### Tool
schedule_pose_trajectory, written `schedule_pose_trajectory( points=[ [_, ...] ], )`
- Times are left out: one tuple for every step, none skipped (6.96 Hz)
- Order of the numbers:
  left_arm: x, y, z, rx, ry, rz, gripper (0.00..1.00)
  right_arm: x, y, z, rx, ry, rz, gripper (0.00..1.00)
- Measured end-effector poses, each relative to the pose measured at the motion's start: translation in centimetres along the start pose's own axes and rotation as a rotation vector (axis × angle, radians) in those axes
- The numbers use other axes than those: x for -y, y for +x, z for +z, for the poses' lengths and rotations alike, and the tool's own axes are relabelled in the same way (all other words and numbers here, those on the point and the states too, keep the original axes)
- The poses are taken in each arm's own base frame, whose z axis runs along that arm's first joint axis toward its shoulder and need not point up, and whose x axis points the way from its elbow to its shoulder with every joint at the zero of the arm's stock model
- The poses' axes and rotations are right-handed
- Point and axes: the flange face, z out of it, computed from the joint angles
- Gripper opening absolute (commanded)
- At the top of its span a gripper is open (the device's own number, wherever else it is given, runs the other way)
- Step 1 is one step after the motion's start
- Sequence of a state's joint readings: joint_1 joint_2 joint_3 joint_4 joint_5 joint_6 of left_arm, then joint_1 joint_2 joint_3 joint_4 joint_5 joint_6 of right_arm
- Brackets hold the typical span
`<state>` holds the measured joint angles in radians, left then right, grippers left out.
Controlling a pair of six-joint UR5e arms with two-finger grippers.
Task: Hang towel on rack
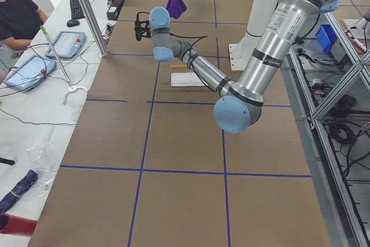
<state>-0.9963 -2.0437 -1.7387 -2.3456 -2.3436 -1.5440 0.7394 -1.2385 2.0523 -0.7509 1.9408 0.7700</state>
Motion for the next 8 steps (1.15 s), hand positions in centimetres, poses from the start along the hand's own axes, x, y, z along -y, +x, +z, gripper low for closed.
schedule_pose_trajectory(
  points=[
    [-1.3,1.6,1.2,-0.025,-0.031,-0.043,1.00,-1.1,-1.5,0.7,0.072,0.020,-0.021,0.00],
    [-2.3,2.6,1.9,-0.051,-0.053,-0.097,1.00,-1.5,-2.5,1.1,0.114,0.030,-0.032,0.00],
    [-3.5,3.5,2.7,-0.072,-0.081,-0.164,1.00,-1.5,-3.4,1.4,0.140,0.038,-0.038,0.00],
    [-4.9,4.6,3.8,-0.083,-0.117,-0.236,1.00,-1.3,-4.1,1.5,0.158,0.044,-0.042,0.00],
    [-6.2,5.8,5.1,-0.087,-0.153,-0.303,1.00,-1.1,-4.5,1.5,0.170,0.048,-0.045,0.00],
    [-7.4,6.9,6.5,-0.084,-0.186,-0.353,1.00,-1.0,-4.9,1.4,0.183,0.057,-0.049,0.00],
    [-8.2,7.7,7.8,-0.077,-0.211,-0.379,1.00,-1.0,-5.2,1.2,0.203,0.074,-0.055,0.00],
    [-8.9,8.1,8.8,-0.070,-0.228,-0.390,1.00,-1.1,-5.5,1.1,0.219,0.084,-0.060,0.00]
  ],
)
